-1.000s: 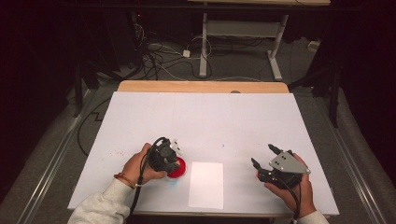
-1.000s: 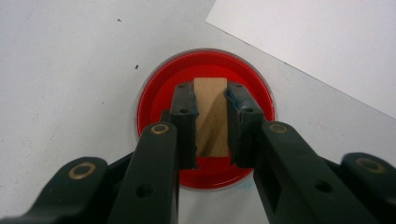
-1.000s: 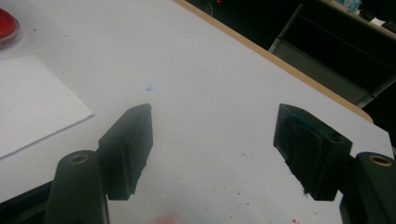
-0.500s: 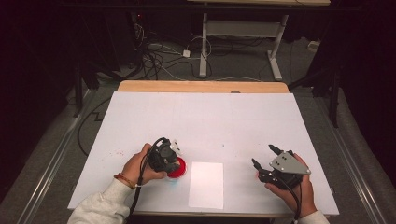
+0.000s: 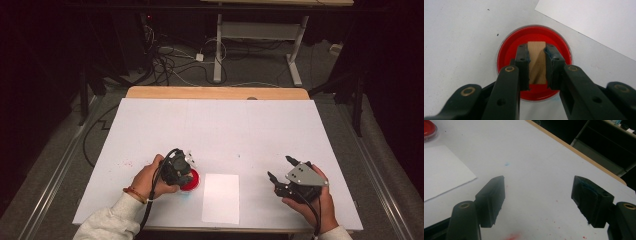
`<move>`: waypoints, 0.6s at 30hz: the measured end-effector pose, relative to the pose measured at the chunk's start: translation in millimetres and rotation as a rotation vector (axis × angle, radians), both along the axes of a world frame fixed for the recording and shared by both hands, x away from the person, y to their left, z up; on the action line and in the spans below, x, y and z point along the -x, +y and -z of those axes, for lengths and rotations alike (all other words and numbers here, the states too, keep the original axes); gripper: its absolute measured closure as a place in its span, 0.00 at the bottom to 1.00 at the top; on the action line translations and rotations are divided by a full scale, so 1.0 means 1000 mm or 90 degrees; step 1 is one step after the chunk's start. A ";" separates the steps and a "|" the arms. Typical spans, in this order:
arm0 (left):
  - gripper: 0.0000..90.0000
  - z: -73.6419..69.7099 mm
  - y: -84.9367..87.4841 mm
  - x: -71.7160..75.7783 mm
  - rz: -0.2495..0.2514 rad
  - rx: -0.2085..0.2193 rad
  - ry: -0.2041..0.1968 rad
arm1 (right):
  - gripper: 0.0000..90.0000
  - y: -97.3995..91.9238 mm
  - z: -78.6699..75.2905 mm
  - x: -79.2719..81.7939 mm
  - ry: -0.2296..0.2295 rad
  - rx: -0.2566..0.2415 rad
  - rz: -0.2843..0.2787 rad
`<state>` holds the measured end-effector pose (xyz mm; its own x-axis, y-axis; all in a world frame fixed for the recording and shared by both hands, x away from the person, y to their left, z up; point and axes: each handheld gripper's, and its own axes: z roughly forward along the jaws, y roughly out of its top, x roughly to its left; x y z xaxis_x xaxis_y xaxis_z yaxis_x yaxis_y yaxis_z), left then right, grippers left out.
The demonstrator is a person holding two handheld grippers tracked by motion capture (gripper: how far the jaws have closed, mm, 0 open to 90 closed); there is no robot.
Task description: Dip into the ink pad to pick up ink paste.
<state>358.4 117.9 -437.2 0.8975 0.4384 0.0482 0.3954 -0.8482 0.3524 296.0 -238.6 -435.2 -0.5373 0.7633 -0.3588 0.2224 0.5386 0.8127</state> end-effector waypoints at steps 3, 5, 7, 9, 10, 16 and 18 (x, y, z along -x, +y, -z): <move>0.82 0.000 0.002 -0.001 -0.001 0.006 0.004 | 0.30 0.001 0.000 0.000 0.002 0.002 -0.004; 0.82 0.000 0.003 -0.001 -0.004 0.012 0.008 | 0.29 0.001 0.000 0.000 0.004 0.003 -0.006; 0.82 -0.001 0.000 0.001 0.000 0.000 -0.004 | 0.29 0.001 0.000 0.001 0.001 0.001 -0.006; 0.82 -0.003 -0.002 0.003 0.001 -0.010 -0.013 | 0.29 0.000 -0.001 0.001 0.002 0.000 -0.005; 0.82 -0.005 -0.001 0.003 0.000 -0.009 -0.019 | 0.29 0.000 -0.001 0.001 0.000 -0.001 -0.005; 0.82 -0.032 0.015 0.007 -0.004 0.062 -0.040 | 0.29 -0.003 -0.001 0.000 0.002 -0.002 -0.002; 0.82 -0.038 0.018 0.008 -0.007 0.068 -0.047 | 0.29 -0.004 -0.001 0.000 0.002 -0.003 -0.004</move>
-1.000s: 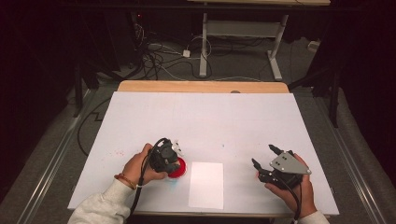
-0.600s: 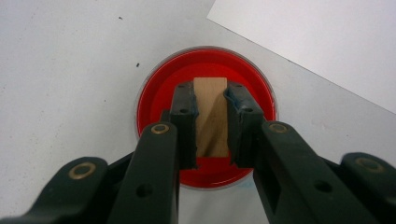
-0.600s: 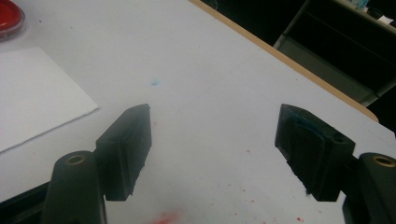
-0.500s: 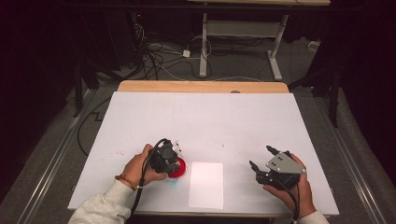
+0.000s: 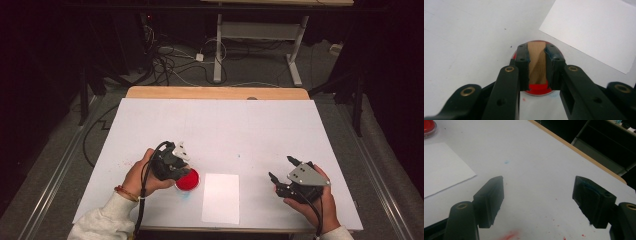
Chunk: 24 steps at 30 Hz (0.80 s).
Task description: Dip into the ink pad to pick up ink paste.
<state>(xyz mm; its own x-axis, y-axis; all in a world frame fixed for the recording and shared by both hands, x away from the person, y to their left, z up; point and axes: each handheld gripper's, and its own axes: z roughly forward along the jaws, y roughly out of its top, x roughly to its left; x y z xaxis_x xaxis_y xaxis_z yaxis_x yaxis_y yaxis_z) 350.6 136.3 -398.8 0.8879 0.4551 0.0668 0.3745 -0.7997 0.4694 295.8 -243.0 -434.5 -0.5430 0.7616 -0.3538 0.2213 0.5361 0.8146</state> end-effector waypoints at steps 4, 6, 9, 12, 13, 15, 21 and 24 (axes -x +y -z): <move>0.82 -0.009 0.006 0.002 -0.005 0.012 -0.014 | 0.29 0.000 -0.001 0.002 -0.003 0.001 0.003; 0.82 -0.012 0.007 0.003 -0.003 0.008 -0.021 | 0.29 -0.001 -0.002 0.002 -0.006 0.001 0.000; 0.82 -0.019 0.011 0.006 -0.008 0.019 -0.030 | 0.29 -0.001 -0.002 0.003 -0.006 -0.001 0.002; 0.82 -0.026 0.013 0.009 -0.008 0.027 -0.040 | 0.29 -0.002 -0.002 0.003 -0.007 0.001 0.001; 0.82 -0.028 0.014 0.009 -0.007 0.026 -0.044 | 0.29 -0.002 -0.002 0.003 -0.007 0.001 0.000; 0.82 -0.029 0.013 0.011 -0.002 0.026 -0.042 | 0.29 -0.002 -0.002 0.003 -0.006 0.000 0.001; 0.82 -0.017 0.004 0.007 0.008 0.004 -0.029 | 0.29 -0.001 -0.001 0.004 -0.002 0.007 0.000; 0.82 -0.007 -0.002 0.004 0.017 -0.008 -0.013 | 0.29 -0.001 -0.001 0.004 -0.003 0.009 0.000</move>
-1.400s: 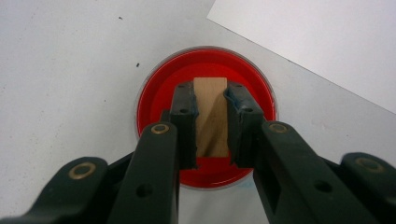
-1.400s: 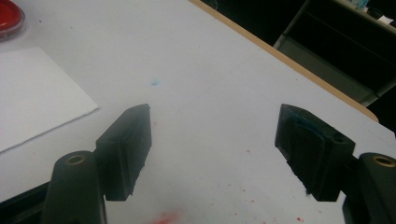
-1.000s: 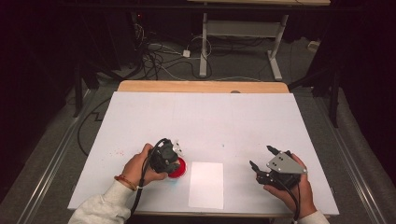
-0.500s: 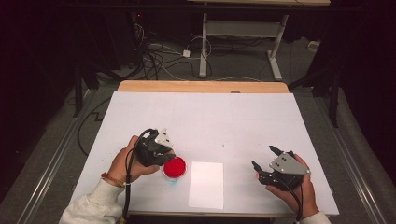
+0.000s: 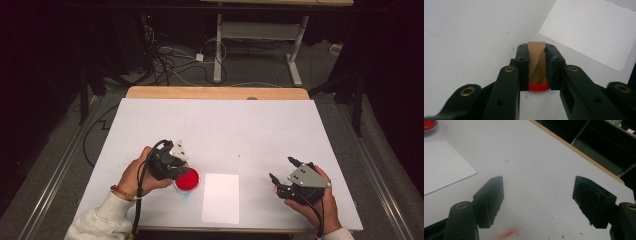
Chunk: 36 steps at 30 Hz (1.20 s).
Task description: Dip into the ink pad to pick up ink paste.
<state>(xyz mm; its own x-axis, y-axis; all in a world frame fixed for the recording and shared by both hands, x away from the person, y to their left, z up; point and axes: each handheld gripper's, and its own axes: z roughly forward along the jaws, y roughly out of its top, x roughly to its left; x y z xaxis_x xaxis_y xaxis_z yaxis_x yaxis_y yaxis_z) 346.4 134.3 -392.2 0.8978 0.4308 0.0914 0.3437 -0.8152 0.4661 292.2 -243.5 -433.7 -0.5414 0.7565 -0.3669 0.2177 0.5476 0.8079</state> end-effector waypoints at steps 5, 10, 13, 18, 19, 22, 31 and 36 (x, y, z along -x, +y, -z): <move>0.82 0.017 -0.008 -0.006 0.012 -0.026 0.025 | 0.29 0.000 0.001 0.000 0.002 0.003 -0.002; 0.82 0.031 -0.014 -0.008 0.021 -0.046 0.044 | 0.29 0.001 0.001 0.000 0.003 0.006 -0.008; 0.82 0.037 -0.016 -0.010 0.023 -0.058 0.053 | 0.29 0.001 0.001 0.000 0.004 0.006 -0.008; 0.82 0.042 -0.018 -0.010 0.023 -0.065 0.059 | 0.29 0.001 0.001 0.001 0.003 0.009 -0.009; 0.82 0.043 -0.018 -0.010 0.023 -0.068 0.057 | 0.29 0.001 0.001 0.001 0.004 0.006 -0.009; 0.82 0.043 -0.019 -0.010 0.019 -0.070 0.059 | 0.29 0.001 0.001 0.001 0.006 0.003 -0.011; 0.82 0.044 -0.017 -0.013 0.004 -0.059 0.078 | 0.28 0.003 0.000 0.002 0.003 0.005 -0.014; 0.82 0.045 -0.020 -0.011 0.005 -0.070 0.068 | 0.28 0.003 0.001 0.002 0.002 0.003 -0.018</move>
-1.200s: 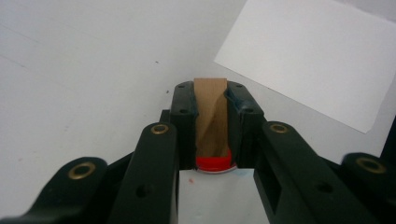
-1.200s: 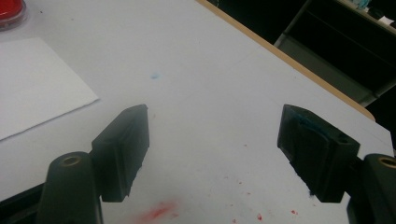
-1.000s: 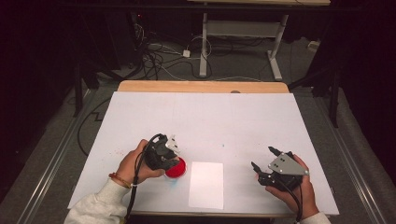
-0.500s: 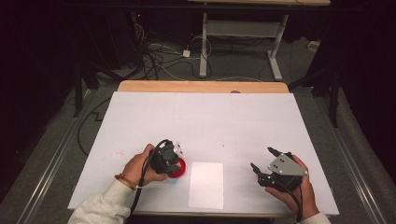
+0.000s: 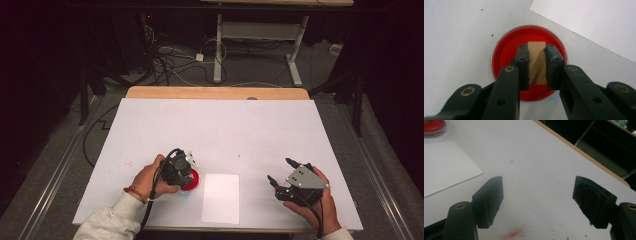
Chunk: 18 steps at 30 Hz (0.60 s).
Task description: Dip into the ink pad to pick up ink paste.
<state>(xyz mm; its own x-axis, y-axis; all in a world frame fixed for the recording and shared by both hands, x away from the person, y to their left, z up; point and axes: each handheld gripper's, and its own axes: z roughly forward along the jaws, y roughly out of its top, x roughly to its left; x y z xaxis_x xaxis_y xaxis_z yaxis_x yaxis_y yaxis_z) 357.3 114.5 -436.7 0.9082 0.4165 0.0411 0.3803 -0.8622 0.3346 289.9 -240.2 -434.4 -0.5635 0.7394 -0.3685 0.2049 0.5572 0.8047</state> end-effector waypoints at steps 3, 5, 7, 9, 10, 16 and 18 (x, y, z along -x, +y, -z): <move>0.82 0.000 -0.001 0.002 0.002 -0.004 -0.007 | 0.28 0.000 -0.002 0.000 -0.009 -0.003 0.002; 0.82 0.001 -0.001 0.002 -0.002 -0.003 -0.008 | 0.28 0.000 -0.001 0.000 -0.007 -0.007 0.004; 0.82 0.001 0.000 0.002 -0.002 -0.002 -0.007 | 0.28 0.000 -0.001 0.000 -0.004 -0.007 0.006; 0.82 0.001 0.000 0.001 -0.004 0.002 -0.001 | 0.28 0.000 -0.001 0.000 -0.005 -0.007 0.003; 0.82 0.001 0.001 0.000 -0.005 0.006 0.002 | 0.28 0.000 -0.001 0.000 -0.006 -0.006 0.003; 0.82 0.001 0.001 -0.001 -0.005 0.006 0.008 | 0.27 0.000 -0.001 0.000 -0.006 -0.006 0.005; 0.82 0.001 0.001 -0.001 -0.006 0.008 0.010 | 0.28 0.001 -0.001 0.000 -0.006 -0.006 0.004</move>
